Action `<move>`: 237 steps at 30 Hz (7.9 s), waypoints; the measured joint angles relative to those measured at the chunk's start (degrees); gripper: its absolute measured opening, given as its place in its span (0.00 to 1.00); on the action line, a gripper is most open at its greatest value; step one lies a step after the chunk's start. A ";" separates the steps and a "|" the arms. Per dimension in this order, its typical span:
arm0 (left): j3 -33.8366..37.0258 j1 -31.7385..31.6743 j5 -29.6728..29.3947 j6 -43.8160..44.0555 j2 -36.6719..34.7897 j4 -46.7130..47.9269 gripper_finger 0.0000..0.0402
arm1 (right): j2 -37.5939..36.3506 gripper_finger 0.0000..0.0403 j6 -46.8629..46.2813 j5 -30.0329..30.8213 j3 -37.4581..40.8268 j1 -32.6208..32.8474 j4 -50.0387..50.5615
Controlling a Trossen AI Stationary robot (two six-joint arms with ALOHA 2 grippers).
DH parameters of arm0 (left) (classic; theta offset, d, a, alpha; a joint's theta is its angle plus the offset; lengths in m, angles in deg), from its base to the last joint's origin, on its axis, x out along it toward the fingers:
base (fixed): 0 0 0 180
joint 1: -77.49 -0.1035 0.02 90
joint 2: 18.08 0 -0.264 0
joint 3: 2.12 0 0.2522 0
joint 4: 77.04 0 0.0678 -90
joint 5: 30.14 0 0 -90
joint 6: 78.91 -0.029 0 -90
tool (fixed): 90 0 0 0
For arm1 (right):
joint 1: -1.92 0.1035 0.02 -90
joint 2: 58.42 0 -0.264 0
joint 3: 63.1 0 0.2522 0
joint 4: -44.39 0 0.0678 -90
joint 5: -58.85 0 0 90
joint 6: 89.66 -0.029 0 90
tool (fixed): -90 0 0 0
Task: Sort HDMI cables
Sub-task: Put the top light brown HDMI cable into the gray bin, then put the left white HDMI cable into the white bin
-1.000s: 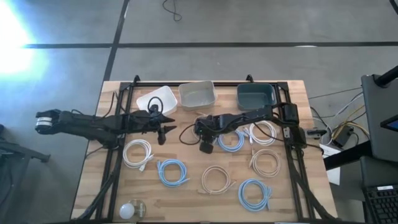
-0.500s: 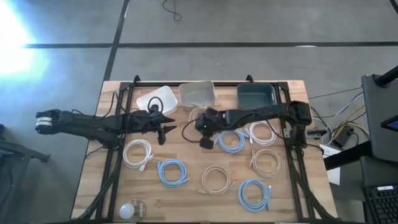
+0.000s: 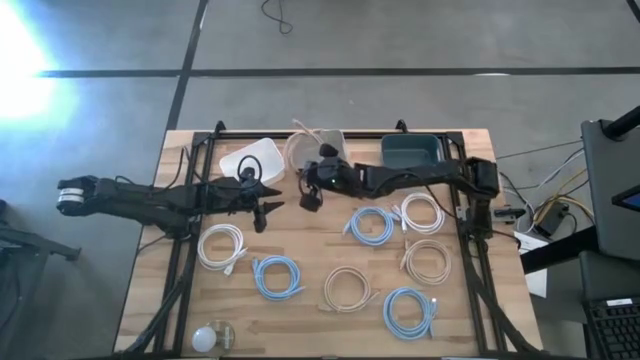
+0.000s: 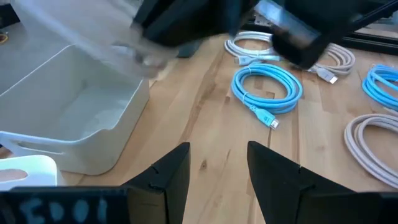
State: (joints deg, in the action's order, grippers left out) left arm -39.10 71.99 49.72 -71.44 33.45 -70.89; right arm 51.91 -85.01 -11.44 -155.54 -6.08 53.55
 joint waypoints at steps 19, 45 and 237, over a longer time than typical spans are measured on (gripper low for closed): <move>0.00 0.00 -0.04 -1.05 0.02 -0.12 0.41 | 11.83 0.04 -7.70 9.14 0.05 -7.11 -5.34; 0.07 0.00 -0.31 -1.75 0.02 0.04 0.41 | 7.89 0.38 -2.91 13.07 -0.80 -6.22 -4.15; -30.64 -4.71 -51.55 -2.34 16.28 52.71 0.08 | -25.09 0.16 -25.99 8.37 33.49 0.63 8.18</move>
State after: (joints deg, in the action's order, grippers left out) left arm -69.74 67.28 -1.82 -73.79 49.73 -18.18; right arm 26.82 -111.00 -3.07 -122.05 -5.45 61.73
